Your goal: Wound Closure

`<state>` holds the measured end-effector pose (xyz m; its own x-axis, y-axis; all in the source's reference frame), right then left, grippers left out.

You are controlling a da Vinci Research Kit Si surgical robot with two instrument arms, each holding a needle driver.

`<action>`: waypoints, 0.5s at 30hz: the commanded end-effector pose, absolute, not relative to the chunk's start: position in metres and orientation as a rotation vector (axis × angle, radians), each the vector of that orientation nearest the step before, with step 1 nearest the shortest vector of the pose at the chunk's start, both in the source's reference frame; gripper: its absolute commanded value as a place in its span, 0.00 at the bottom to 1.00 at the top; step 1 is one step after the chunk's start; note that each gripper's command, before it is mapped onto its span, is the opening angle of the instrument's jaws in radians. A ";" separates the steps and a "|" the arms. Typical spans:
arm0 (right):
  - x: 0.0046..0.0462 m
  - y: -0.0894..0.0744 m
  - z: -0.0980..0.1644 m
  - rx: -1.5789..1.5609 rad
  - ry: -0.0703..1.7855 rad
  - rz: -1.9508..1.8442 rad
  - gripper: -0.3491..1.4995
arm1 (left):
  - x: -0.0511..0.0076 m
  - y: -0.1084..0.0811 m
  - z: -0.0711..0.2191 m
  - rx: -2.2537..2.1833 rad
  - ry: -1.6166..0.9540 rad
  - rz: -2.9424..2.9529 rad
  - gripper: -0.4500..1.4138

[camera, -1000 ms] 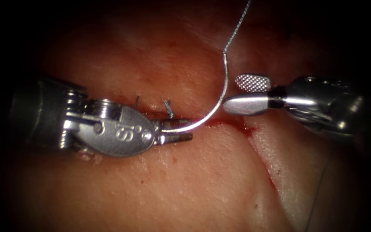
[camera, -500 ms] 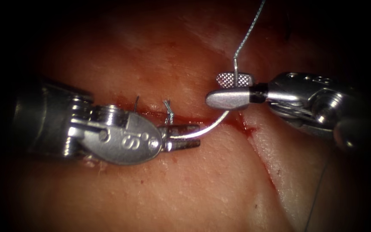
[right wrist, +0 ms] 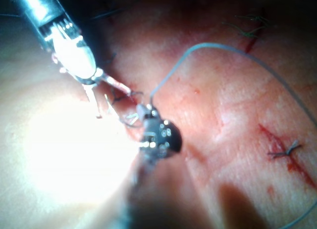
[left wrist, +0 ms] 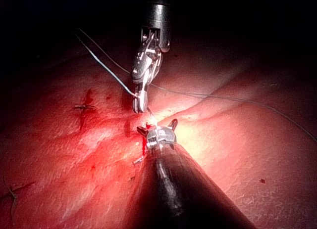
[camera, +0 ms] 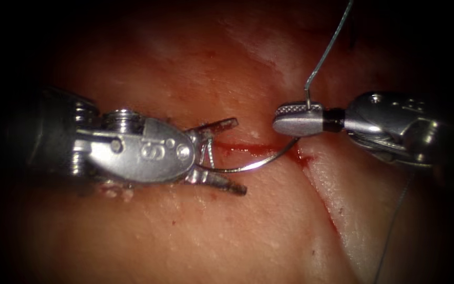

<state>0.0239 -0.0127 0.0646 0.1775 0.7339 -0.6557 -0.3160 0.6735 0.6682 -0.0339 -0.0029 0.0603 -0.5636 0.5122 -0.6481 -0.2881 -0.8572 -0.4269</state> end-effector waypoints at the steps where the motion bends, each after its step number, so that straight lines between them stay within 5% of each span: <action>1: 0.0244 -0.013 0.065 0.420 1.180 0.742 0.00 | -0.0343 -0.003 0.060 -1.122 -0.414 2.377 0.70; 15: 0.0250 -0.014 0.063 0.248 1.284 0.279 0.00 | -0.0339 0.000 0.062 -1.016 -0.764 2.259 0.68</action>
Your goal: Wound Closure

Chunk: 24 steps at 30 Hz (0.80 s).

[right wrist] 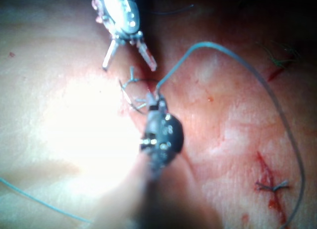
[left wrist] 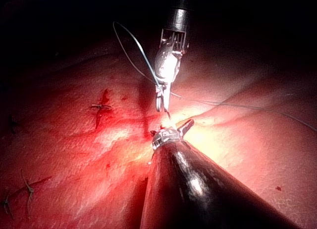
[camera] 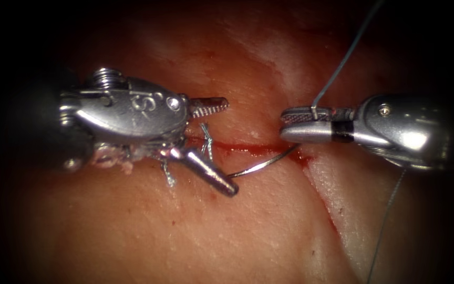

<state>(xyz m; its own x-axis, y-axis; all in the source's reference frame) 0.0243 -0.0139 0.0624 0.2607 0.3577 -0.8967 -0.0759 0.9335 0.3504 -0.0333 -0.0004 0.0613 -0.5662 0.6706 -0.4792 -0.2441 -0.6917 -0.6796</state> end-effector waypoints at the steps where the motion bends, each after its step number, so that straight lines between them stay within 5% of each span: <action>1: 0.0252 -0.014 0.063 0.221 1.302 0.215 0.00 | -0.0339 0.000 0.063 -0.991 -0.810 2.274 0.66; 11: 0.0259 -0.014 0.061 0.104 1.359 -0.026 0.00 | -0.0348 -0.001 0.066 -0.946 -0.974 2.277 0.54; 15: 0.0266 -0.015 0.061 0.067 1.377 -0.093 0.00 | -0.0355 -0.002 0.066 -0.962 -1.025 2.302 0.35; 24: 0.0272 -0.015 0.060 0.056 1.408 -0.168 0.00 | -0.0352 -0.001 0.067 -0.946 -1.086 2.291 0.15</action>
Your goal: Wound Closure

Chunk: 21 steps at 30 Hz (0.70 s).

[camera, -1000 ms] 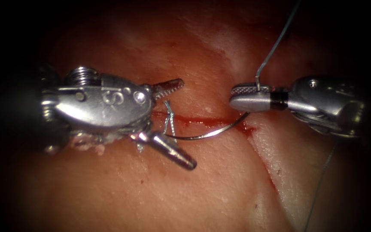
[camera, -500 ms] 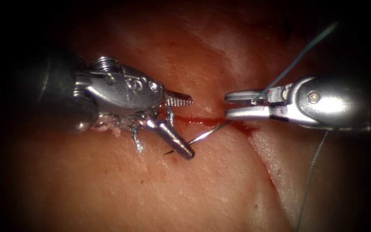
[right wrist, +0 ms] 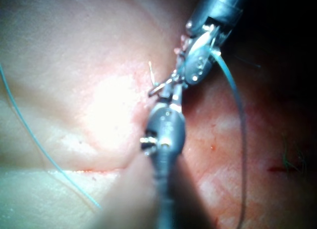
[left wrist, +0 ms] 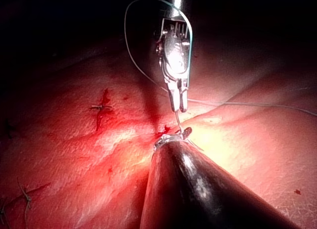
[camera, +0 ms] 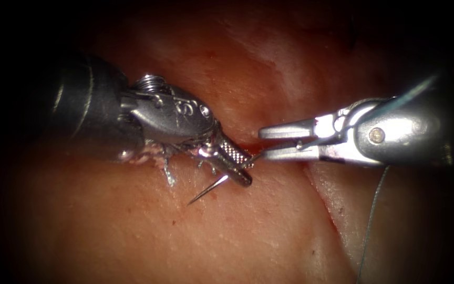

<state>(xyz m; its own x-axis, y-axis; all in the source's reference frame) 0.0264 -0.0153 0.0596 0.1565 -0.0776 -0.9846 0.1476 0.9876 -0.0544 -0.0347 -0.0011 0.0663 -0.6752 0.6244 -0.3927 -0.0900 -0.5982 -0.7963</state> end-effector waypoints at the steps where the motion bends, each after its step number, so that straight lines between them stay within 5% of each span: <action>1: 0.0272 -0.015 0.060 0.056 1.409 -0.168 0.00 | -0.0352 -0.001 0.067 -0.943 -1.091 2.289 0.13; 5: 0.0273 -0.016 0.060 0.044 1.408 -0.178 0.00 | -0.0352 -0.001 0.067 -0.925 -1.120 2.276 0.02; 11: 0.0273 -0.015 0.060 0.053 1.373 -0.099 0.03 | -0.0351 -0.001 0.067 -0.907 -1.140 2.238 0.00; 12: 0.0271 -0.015 0.060 0.042 1.354 -0.023 0.32 | -0.0351 -0.001 0.067 -0.914 -1.143 2.191 0.00; 14: 0.0271 -0.015 0.060 0.033 1.335 0.057 0.58 | -0.0351 -0.001 0.067 -0.929 -1.160 2.130 0.00; 17: 0.0270 -0.014 0.060 0.060 1.312 0.185 0.81 | -0.0351 -0.001 0.067 -0.984 -1.151 2.064 0.00; 21: 0.0267 -0.014 0.059 0.060 1.315 0.307 0.86 | -0.0351 -0.001 0.067 -1.042 -1.095 2.011 0.00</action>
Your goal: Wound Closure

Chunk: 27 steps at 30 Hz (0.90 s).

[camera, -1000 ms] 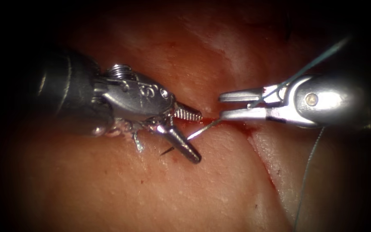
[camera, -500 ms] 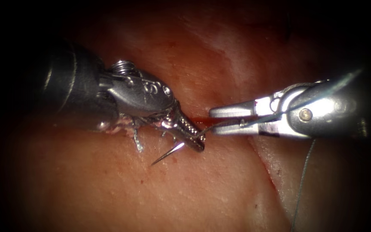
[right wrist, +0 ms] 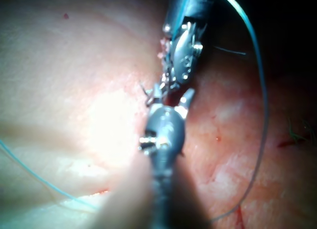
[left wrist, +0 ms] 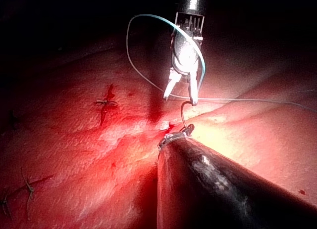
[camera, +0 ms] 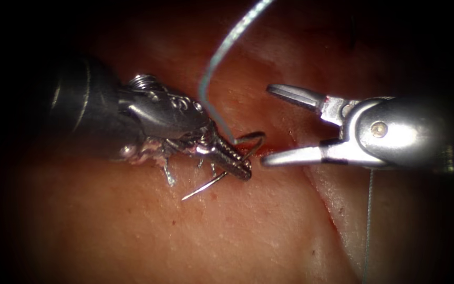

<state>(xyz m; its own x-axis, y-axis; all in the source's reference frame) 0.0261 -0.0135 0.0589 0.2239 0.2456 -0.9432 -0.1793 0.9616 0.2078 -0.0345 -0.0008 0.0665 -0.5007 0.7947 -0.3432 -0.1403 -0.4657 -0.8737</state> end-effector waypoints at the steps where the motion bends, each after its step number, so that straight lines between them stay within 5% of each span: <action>1: 0.0267 -0.014 0.059 0.070 1.306 0.344 0.86 | -0.0351 -0.001 0.067 -1.054 -1.063 1.998 0.00; 10: 0.0277 -0.014 0.059 -0.001 1.215 0.531 0.78 | -0.0351 -0.001 0.067 -1.076 -0.908 1.921 0.00; 27: 0.0304 -0.015 0.058 -0.340 1.054 0.327 0.62 | -0.0350 -0.001 0.067 -1.057 -0.857 1.879 0.00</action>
